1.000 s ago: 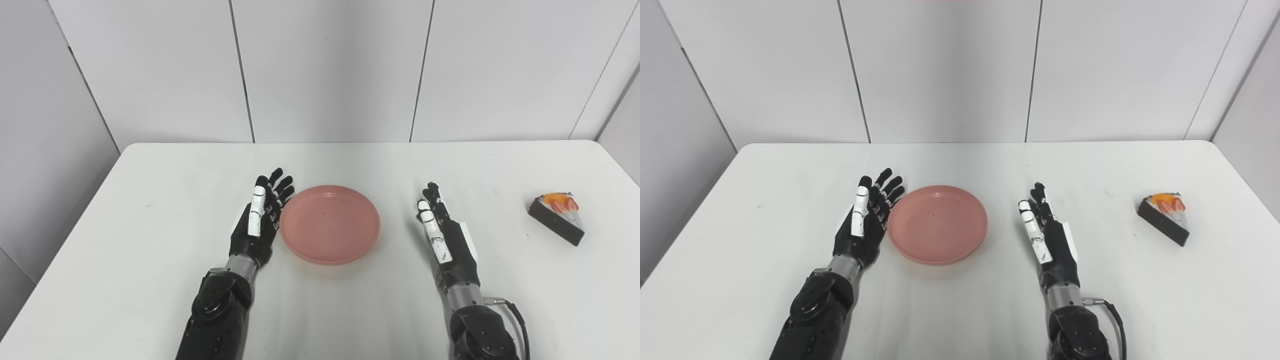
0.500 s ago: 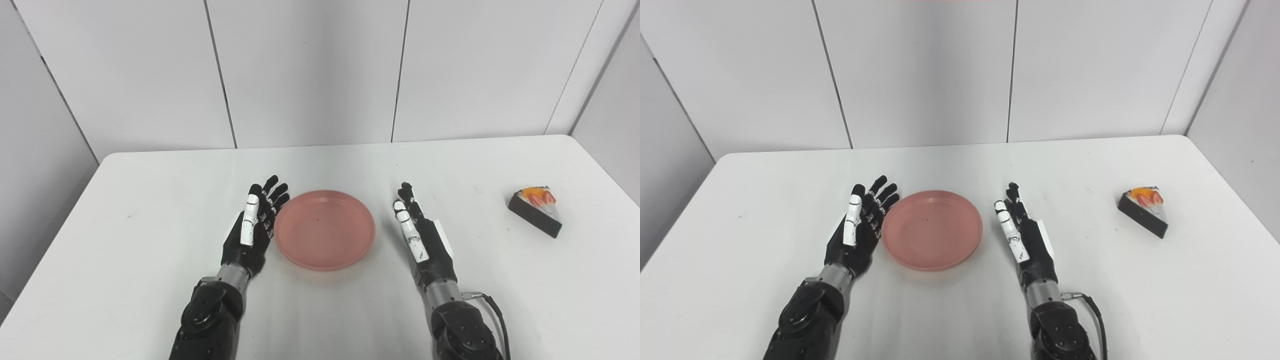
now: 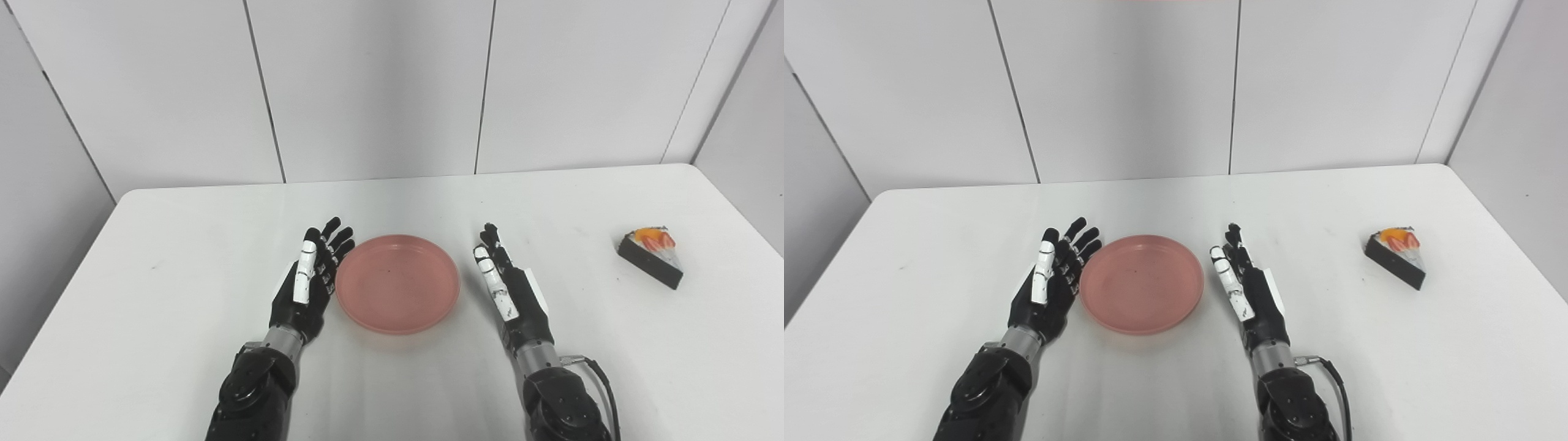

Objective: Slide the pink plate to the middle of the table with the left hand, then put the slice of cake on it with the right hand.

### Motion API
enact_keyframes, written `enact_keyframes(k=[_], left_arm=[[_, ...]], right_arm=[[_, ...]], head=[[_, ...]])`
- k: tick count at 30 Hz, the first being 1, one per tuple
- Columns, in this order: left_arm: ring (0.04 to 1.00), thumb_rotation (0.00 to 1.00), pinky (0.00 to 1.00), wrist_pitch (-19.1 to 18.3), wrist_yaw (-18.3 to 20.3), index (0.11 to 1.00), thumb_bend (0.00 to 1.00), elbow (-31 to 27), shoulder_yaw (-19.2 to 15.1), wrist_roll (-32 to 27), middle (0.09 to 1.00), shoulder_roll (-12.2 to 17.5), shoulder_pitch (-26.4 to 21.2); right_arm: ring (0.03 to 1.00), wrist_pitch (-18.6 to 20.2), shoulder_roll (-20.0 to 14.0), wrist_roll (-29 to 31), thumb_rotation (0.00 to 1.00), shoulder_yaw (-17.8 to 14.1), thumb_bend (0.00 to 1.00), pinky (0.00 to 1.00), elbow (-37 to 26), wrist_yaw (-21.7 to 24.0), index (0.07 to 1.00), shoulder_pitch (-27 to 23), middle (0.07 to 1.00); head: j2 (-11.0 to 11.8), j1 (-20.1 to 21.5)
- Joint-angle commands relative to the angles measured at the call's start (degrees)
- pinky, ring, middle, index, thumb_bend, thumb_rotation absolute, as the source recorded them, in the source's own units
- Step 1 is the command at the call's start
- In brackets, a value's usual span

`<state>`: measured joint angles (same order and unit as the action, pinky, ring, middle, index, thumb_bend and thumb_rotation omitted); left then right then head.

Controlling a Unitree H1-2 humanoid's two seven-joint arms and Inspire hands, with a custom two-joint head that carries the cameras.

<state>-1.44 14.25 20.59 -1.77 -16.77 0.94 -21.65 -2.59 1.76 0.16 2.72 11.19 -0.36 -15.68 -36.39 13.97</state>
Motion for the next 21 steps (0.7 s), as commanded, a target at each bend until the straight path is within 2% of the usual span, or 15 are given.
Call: enact_keyframes(k=[1,5,8,10,12,16,18,19,21], left_arm=[[0.959,1.0,0.97,-0.3,0.3,0.945,0.66,-0.5,0.5,0.8,0.946,0.2,-0.2],[0.965,1.0,0.97,0.1,-0.2,0.95,0.67,-0.2,0.6,1.9,0.951,0.4,-0.3],[0.982,1.0,0.99,1.3,0.2,0.969,0.68,1.1,0.2,2.0,0.974,0.7,-0.7],[0.998,1.0,1.0,1.5,0.3,0.99,0.7,1.4,-0.1,1.9,0.995,0.9,-0.9],[1.0,1.0,1.0,2.1,0.3,0.997,0.71,2.2,-0.4,1.8,0.999,1.1,-1.2],[1.0,1.0,1.0,3.8,0.9,1.0,0.71,4.4,-0.9,1.7,1.0,1.7,-1.9],[1.0,1.0,1.0,4.6,1.3,1.0,0.71,5.5,-1.0,1.9,1.0,2.0,-2.2],[1.0,1.0,1.0,5.2,1.5,1.0,0.71,6.2,-1.1,1.8,1.0,2.2,-2.4],[1.0,1.0,1.0,6.1,1.9,1.0,0.71,7.4,-1.3,1.6,1.0,2.7,-2.8]], right_arm=[[0.979,-1.0,0.7,-0.4,0.88,0.3,0.6,1.0,-0.6,0.1,1.0,-1.9,0.987],[0.976,-1.3,0.5,-2.1,0.89,0.3,0.61,1.0,-0.7,-1.0,0.994,-2.1,0.979],[0.965,-2.3,-0.2,-4.2,0.9,-0.4,0.58,0.98,-1.5,-2.7,0.985,-2.8,0.969],[0.958,-2.2,-0.9,-4.0,0.88,-1.7,0.62,0.95,-2.1,-3.3,0.977,-3.9,0.963],[0.958,-3.1,-1.5,-4.8,0.89,-3.0,0.65,0.96,-2.4,-4.9,0.972,-5.3,0.958],[0.947,-1.9,-2.8,-5.9,0.91,-5.1,0.61,0.98,-3.7,-6.8,0.968,-7.2,0.95],[0.908,-0.2,-3.9,-5.4,0.79,-6.6,0.55,0.93,-5.4,-7.2,0.986,-8.5,0.932],[0.905,0.2,-4.2,-5.5,0.78,-7.3,0.55,0.93,-6.0,-7.6,0.987,-9.0,0.929],[0.873,0.6,-4.8,-6.6,0.68,-8.2,0.56,0.89,-6.8,-8.9,0.976,-9.9,0.904]], head=[[0.1,0.2],[0.3,0.6],[0.4,0.9],[0.7,3.2],[0.9,4.5],[1.1,6.1],[1.1,6.8],[1.0,7.7],[0.7,9.5]])
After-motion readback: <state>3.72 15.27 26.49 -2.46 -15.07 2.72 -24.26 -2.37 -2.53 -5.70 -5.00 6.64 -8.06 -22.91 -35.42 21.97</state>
